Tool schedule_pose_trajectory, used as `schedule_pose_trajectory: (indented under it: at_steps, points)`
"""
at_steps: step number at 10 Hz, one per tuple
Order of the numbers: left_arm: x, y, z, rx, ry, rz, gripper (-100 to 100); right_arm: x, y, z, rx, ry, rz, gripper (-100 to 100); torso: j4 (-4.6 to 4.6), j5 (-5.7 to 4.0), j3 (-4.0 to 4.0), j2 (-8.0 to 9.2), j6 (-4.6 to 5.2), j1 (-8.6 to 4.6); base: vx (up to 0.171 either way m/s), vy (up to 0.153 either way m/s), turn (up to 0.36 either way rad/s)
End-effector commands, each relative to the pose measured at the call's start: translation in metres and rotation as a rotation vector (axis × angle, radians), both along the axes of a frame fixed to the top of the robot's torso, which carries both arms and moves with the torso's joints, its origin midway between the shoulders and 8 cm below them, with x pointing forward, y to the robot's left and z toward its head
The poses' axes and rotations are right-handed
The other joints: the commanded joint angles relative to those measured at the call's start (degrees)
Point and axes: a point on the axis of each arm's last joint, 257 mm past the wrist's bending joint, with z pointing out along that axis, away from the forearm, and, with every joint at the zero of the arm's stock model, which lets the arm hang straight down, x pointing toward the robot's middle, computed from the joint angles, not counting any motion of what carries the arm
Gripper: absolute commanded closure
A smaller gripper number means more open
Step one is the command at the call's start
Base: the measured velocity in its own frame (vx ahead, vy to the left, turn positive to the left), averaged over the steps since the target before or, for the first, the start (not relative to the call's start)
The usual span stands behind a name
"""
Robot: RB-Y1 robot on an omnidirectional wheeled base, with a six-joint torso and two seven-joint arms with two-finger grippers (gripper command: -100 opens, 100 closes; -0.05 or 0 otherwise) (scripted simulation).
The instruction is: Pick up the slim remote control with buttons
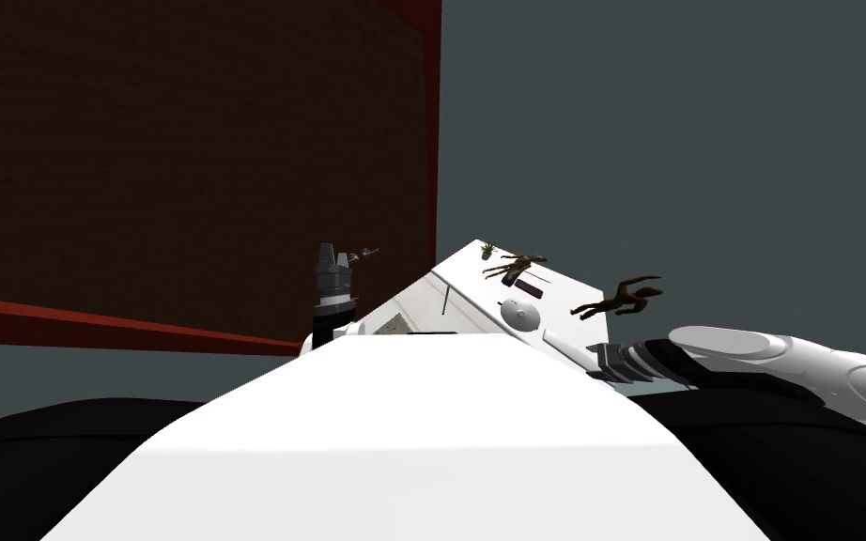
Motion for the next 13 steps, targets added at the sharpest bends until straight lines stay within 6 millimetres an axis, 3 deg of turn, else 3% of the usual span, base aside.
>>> schedule_pose_trajectory:
  at_steps: [1,2,3,4,8,9,10,12,13]
  points:
    - [0.0,0.0,0.0,0.0,0.0,0.0,0,-0.011,0.0,-0.01,-0.001,0.001,-0.014,-100,0.0,0.0,0.0,0.0,0.0,0.0,0.009,-0.013,0.114]
    - [0.0,0.0,0.0,0.0,0.0,0.0,0,-0.018,0.0,-0.018,-0.001,0.001,-0.025,-100,0.0,-0.01,-0.01,-0.01,0.0,-0.02,0.01,-0.012,0.098]
    - [0.0,0.0,0.0,0.0,0.0,0.0,0,-0.013,-0.001,-0.013,0.001,0.002,-0.019,-100,0.0,0.0,-0.01,-0.02,0.01,-0.02,0.004,-0.006,0.016]
    - [0.0,0.0,0.0,0.0,0.0,0.0,0,-0.014,-0.001,-0.014,0.0,0.001,-0.019,100,0.0,0.01,-0.01,-0.01,0.02,0.01,0.0,0.0,0.0]
    - [0.0,0.0,0.0,0.0,0.0,0.0,0,-0.014,0.0,-0.014,0.002,0.003,-0.02,100,0.01,0.0,0.0,-0.01,-0.01,-0.03,0.0,0.0,0.0]
    - [0.0,0.0,0.0,0.0,0.0,0.0,0,-0.014,0.0,-0.014,0.002,0.003,-0.02,0,0.01,0.0,0.0,-0.01,-0.01,-0.03,0.0,0.0,0.0]
    - [0.0,0.0,0.0,0.0,0.0,0.0,0,-0.005,0.0,-0.005,-0.001,0.0,-0.006,100,0.01,0.01,0.0,-0.01,-0.01,-0.02,-0.01,0.015,-0.084]
    - [0.0,0.0,0.0,0.0,0.0,0.0,0,0.005,0.001,0.005,-0.001,0.0,0.009,100,0.03,0.07,0.04,0.05,0.02,0.09,-0.01,0.014,-0.1]
    - [0.0,0.0,0.0,0.0,0.0,0.0,0,0.0,0.0,0.001,-0.001,0.0,0.004,100,0.02,0.08,0.03,0.04,0.03,0.09,-0.003,0.004,-0.018]
